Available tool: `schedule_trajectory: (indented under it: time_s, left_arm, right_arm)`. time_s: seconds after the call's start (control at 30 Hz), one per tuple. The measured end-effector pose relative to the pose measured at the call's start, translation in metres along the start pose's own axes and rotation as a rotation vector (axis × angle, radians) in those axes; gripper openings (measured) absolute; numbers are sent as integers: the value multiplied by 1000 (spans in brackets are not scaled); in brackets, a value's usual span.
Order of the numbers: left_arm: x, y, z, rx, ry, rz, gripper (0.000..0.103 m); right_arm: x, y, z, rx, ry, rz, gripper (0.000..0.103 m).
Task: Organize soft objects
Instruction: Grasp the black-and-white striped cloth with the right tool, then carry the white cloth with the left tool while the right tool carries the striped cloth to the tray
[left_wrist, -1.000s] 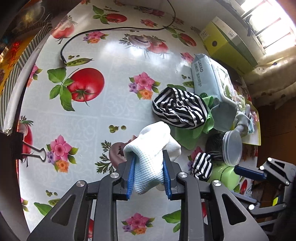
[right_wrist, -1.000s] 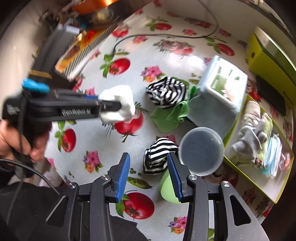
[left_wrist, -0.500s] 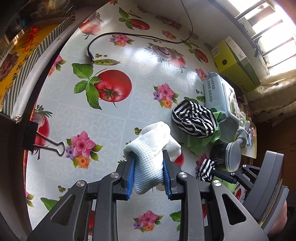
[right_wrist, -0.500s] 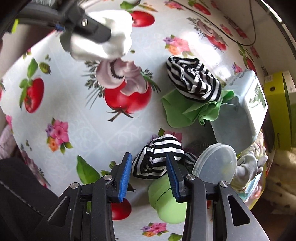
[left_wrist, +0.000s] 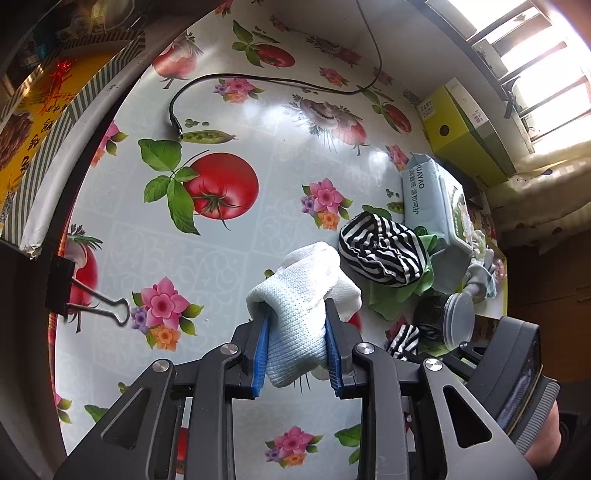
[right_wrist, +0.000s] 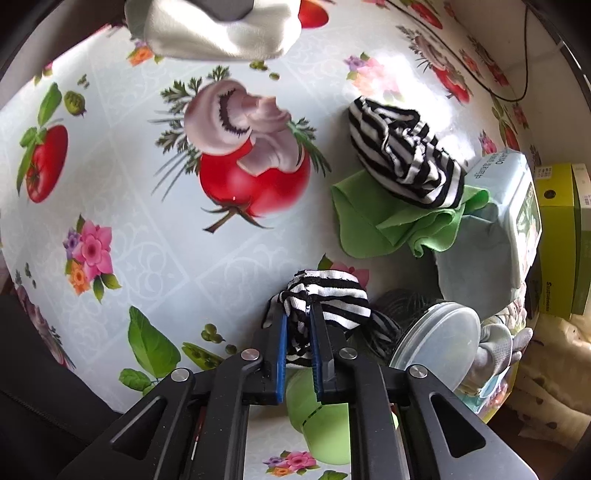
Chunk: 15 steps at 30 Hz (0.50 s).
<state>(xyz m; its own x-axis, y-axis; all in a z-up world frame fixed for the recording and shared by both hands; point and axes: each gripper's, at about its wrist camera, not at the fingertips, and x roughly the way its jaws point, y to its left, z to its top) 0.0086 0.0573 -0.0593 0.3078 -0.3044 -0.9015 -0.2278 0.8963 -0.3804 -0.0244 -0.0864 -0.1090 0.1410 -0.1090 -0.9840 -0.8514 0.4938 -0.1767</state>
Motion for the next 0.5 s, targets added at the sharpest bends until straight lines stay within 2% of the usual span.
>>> schedule_trajectory:
  time_s: [0.2,0.37,0.5]
  left_arm:
    - [-7,-6,5,7,-17,-2,27]
    - [-15,-18,8,27,-32,-11,27]
    - [-21,-31,10,54,-40,-24,27]
  right_arm:
    - [-43,-24,-3,114,-144,59,10]
    - [-78,-48,-10,238,-279,161,10]
    - [-96,-68,-20,336,-350,221,10]
